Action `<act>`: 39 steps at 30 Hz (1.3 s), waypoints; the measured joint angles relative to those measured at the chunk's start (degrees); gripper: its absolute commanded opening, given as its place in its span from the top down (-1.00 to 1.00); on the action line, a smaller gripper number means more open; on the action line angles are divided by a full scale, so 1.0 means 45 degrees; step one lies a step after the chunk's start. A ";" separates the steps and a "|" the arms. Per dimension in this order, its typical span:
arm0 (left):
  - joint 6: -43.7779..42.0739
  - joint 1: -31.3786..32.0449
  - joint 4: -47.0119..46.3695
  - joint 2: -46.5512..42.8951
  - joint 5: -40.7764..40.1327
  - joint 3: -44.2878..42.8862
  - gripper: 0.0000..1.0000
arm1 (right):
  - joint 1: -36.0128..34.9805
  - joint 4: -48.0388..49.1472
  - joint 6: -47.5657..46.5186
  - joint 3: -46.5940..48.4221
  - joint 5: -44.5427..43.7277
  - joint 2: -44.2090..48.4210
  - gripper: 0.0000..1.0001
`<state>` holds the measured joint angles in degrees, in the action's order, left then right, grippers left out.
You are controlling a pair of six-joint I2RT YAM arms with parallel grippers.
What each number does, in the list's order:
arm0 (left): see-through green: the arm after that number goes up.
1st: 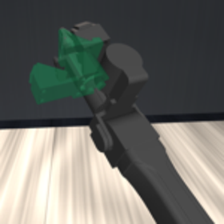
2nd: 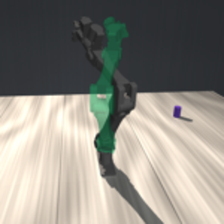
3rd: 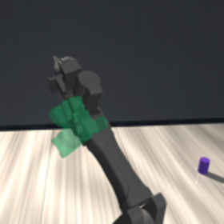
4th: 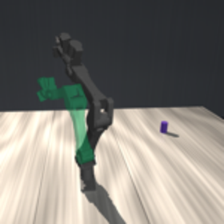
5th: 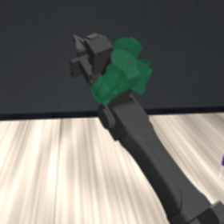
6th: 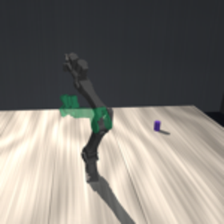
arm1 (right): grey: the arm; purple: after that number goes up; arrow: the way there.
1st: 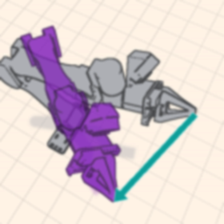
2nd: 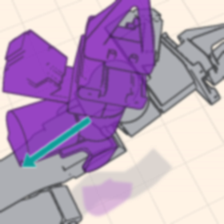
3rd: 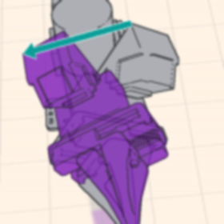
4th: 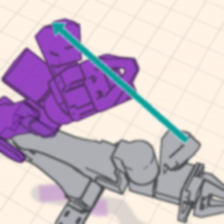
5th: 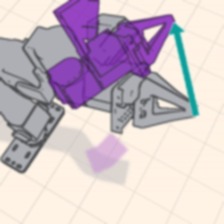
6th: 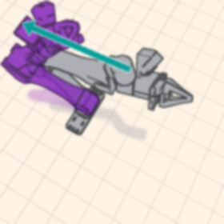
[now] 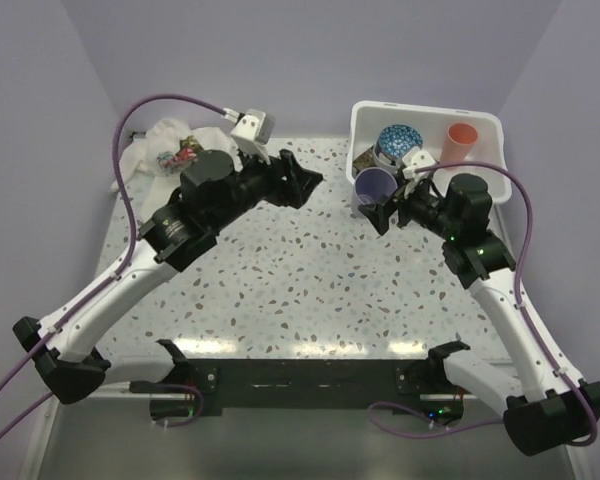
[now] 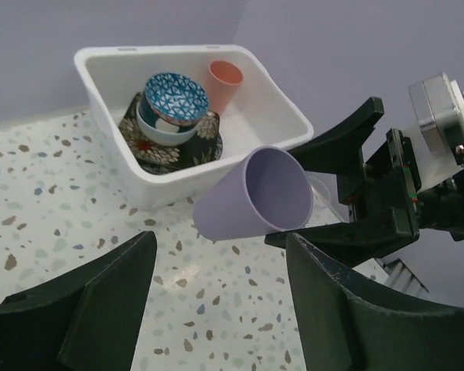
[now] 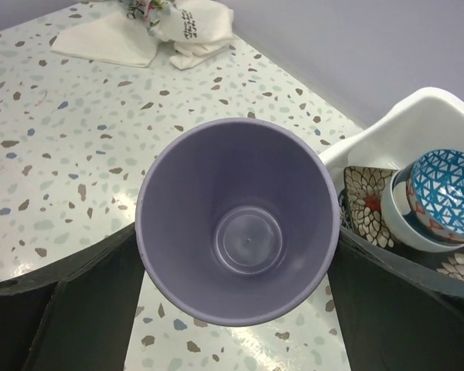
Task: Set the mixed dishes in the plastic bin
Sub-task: Pass from the right arm to the left
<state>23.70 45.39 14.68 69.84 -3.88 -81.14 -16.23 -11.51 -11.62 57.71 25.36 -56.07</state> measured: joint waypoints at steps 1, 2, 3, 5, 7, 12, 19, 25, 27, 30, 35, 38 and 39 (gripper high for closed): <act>0.0170 0.0000 0.0262 0.0243 0.0291 -0.0223 -0.43 | -0.0063 -0.0024 -0.0049 0.0000 0.0015 0.0010 -0.54; 0.0316 0.0005 0.0583 0.0544 0.0622 -0.0471 -0.43 | -0.0160 -0.0044 -0.0121 0.0000 0.0034 0.0024 -0.54; 0.0466 0.0053 0.0899 0.0869 0.0889 -0.0704 -0.43 | -0.0272 -0.0063 -0.0189 0.0000 0.0029 0.0049 -0.54; 0.0627 0.0228 0.1443 0.1549 0.1209 -0.1107 -0.43 | -0.0539 -0.0073 -0.0321 0.0000 0.0024 0.0058 -0.54; 0.0758 0.0520 0.1962 0.2137 0.1394 -0.1384 -0.41 | -0.0899 -0.0117 -0.0408 0.0000 -0.0034 0.0058 -0.54; 0.0928 0.0962 0.2909 0.2992 0.1336 -0.1637 -0.27 | -0.1919 -0.0287 -0.0651 0.0000 -0.0413 0.0053 -0.54; 0.0933 0.1035 0.3570 0.3322 0.0189 -0.1894 -0.17 | -0.3201 -0.0398 -0.0967 0.0000 -0.1224 -0.0058 -0.54; 0.0835 0.1107 0.3808 0.3424 -0.0918 -0.1899 0.20 | -0.4012 -0.0413 -0.1161 0.0000 -0.1860 -0.0457 -0.55; 0.0816 0.1117 0.3910 0.3512 -0.1103 -0.1894 0.41 | -0.4216 -0.0418 -0.1209 0.0005 -0.2093 -0.0544 -0.55; 0.0665 0.1112 0.3973 0.3653 -0.1501 -0.1812 0.82 | -0.4415 -0.0534 -0.1263 0.0010 -0.2395 -0.0627 -0.56; 0.0797 0.1151 0.4085 0.3759 -0.1987 -0.1574 1.00 | -0.4639 -0.0695 -0.1273 0.0141 -0.2759 -0.0816 -0.97; 0.0563 0.1209 0.4119 0.3750 -0.2599 -0.1574 1.00 | -0.4668 -0.1010 -0.0729 0.0525 -0.2822 -0.1054 -0.97; 0.0481 0.1239 0.4109 0.3740 -0.2788 -0.1574 1.00 | -0.4668 -0.1098 -0.0520 0.0631 -0.2861 -0.1073 -0.97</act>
<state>25.87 50.96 33.17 86.67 -16.43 -88.23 -37.23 -16.45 -13.96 60.55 12.49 -60.90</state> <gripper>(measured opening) 0.060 0.986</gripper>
